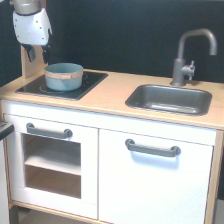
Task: Place the pot in the sink
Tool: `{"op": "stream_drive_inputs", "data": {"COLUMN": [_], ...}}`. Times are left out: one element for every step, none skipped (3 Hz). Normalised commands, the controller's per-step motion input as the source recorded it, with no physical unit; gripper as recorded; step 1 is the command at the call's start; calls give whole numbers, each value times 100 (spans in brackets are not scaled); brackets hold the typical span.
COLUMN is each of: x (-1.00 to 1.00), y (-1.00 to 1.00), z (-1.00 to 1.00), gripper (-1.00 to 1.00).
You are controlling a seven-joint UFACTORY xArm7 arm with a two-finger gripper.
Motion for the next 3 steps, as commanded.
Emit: {"op": "stream_drive_inputs", "data": {"x": [17, 27, 39], "y": [-2, -19, -5], "z": [-95, -100, -100], "gripper": [100, 43, 8]}}
